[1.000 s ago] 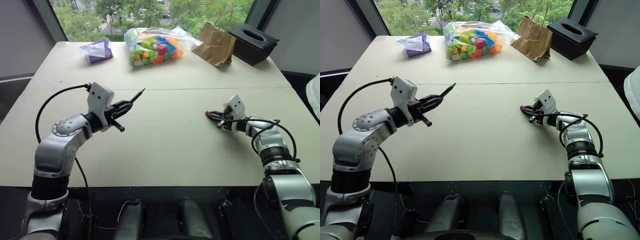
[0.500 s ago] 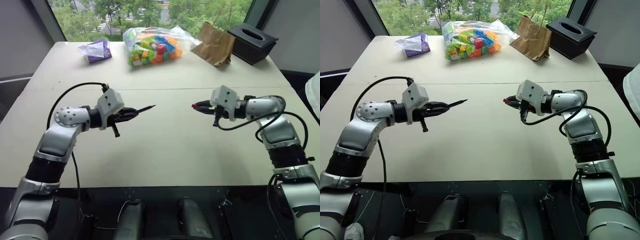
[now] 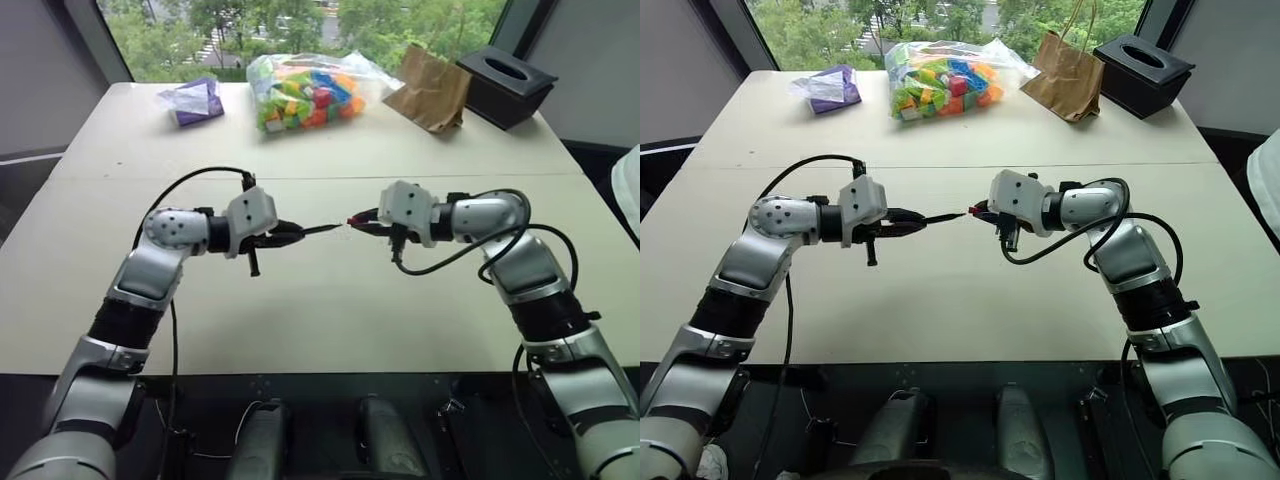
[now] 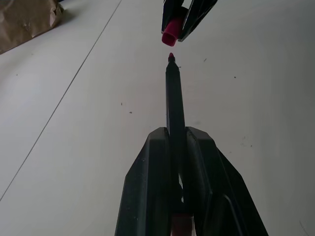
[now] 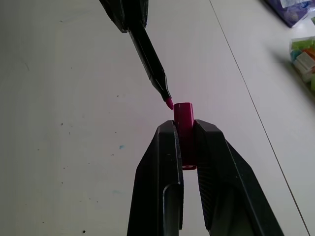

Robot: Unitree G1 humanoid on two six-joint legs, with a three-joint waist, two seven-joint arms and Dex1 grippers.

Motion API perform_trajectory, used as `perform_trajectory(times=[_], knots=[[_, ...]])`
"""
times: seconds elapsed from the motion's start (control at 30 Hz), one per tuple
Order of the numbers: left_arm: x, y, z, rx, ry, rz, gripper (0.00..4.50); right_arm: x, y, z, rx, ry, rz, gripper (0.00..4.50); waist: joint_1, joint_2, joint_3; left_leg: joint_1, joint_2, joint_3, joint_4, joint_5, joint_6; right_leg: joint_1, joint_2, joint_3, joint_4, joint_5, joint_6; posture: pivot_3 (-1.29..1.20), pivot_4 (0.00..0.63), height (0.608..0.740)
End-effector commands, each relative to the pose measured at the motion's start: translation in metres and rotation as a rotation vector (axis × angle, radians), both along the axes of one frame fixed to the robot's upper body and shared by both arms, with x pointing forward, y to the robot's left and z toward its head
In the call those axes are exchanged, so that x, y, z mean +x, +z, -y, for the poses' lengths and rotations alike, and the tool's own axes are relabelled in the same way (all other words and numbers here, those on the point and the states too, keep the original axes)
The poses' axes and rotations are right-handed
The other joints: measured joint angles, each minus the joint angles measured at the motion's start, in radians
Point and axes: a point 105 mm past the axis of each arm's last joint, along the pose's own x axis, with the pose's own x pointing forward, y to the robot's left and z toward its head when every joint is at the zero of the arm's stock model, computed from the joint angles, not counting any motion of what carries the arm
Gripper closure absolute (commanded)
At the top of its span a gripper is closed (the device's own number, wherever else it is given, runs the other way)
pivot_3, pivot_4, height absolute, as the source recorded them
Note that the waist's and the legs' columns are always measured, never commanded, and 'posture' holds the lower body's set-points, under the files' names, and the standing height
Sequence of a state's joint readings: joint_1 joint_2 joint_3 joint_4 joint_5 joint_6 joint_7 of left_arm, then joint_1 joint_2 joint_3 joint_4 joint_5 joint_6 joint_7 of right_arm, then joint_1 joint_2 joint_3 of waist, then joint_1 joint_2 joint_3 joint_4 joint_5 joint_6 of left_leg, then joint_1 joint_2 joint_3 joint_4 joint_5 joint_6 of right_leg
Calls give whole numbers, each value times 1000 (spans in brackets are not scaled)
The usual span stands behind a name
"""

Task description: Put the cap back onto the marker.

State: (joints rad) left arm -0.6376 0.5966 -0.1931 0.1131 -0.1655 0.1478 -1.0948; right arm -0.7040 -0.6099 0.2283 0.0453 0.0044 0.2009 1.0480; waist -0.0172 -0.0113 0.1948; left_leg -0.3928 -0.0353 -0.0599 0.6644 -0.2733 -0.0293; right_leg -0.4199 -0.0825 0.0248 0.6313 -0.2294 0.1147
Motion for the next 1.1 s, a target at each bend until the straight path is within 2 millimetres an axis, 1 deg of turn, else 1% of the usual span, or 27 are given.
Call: perform_trajectory(times=[0.03,0.43,0.77,1.1], knots=[[-4,9,2,-9,-29,31,4500,-2,17,-6,0,27,66,4442,0,0,0,0,0,0,0,0,0,0,0,0,0,0,0,0,150,740],[-7,13,2,-15,-35,31,4500,-3,9,-3,-56,36,33,4442,0,0,0,0,0,0,0,0,0,0,0,0,0,0,0,0,150,740],[-8,13,3,-16,-33,30,4500,-4,8,-2,-65,44,26,4442,1,0,0,0,0,0,0,0,0,0,0,0,0,0,0,0,150,740],[-10,11,3,-10,-35,22,4500,-4,8,2,-90,40,21,4442,1,0,0,0,0,0,0,0,0,0,0,0,0,0,0,0,150,740]])
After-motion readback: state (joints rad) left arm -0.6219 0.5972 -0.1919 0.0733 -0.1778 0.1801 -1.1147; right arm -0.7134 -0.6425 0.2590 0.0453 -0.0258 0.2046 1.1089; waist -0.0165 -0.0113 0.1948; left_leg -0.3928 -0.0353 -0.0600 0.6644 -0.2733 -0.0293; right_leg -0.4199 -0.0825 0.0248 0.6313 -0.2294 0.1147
